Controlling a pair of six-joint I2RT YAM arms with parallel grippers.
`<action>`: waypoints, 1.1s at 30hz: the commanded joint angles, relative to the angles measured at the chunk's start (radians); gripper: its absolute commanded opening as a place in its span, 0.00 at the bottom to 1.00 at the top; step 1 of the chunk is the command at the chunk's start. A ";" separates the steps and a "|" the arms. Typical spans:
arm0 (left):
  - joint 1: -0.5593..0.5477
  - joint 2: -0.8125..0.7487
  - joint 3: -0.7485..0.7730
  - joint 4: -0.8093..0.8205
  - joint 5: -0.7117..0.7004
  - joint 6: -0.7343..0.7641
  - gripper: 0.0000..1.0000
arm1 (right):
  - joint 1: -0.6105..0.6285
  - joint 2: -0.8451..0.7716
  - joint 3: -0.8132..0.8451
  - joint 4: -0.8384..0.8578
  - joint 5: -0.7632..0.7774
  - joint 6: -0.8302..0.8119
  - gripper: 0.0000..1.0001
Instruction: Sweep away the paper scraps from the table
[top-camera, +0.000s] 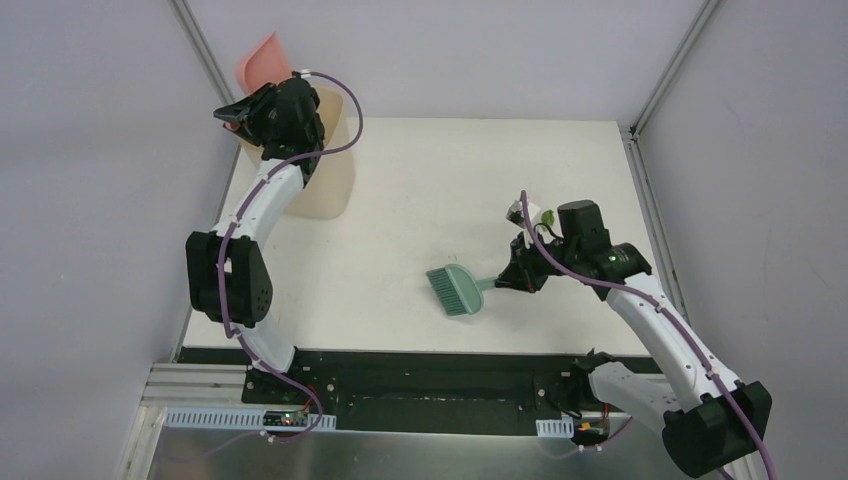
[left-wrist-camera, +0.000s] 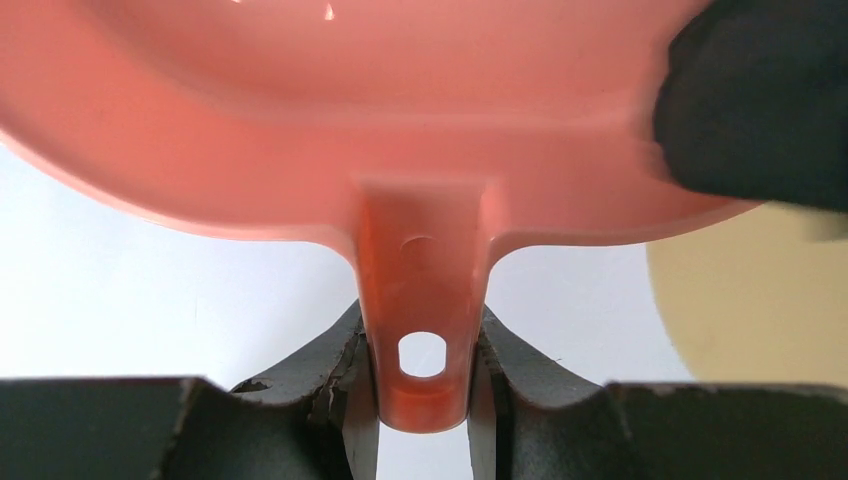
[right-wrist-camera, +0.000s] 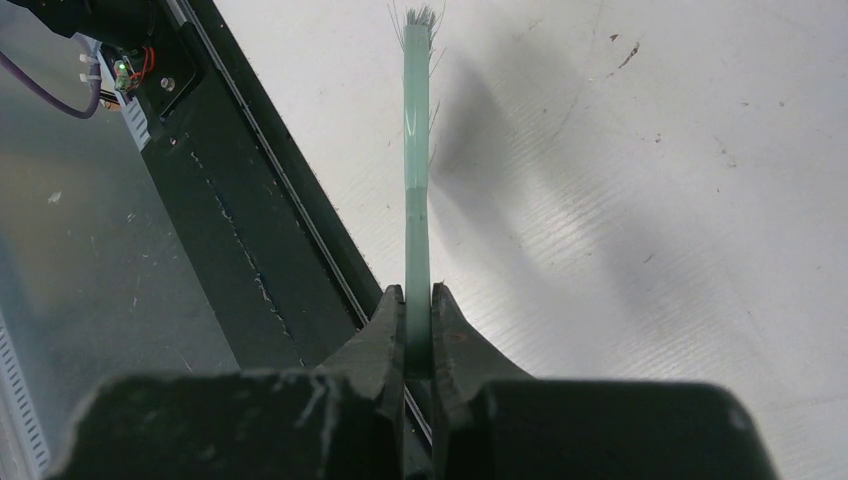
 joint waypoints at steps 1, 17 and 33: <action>-0.009 -0.045 -0.008 0.132 -0.024 0.073 0.00 | 0.007 -0.003 0.007 0.027 -0.001 -0.023 0.00; -0.050 -0.062 0.030 -0.194 -0.035 -0.092 0.00 | 0.002 0.001 0.006 0.027 0.007 -0.025 0.00; -0.104 -0.171 0.080 -0.634 0.029 -0.400 0.00 | -0.001 0.055 0.010 0.028 0.005 -0.023 0.00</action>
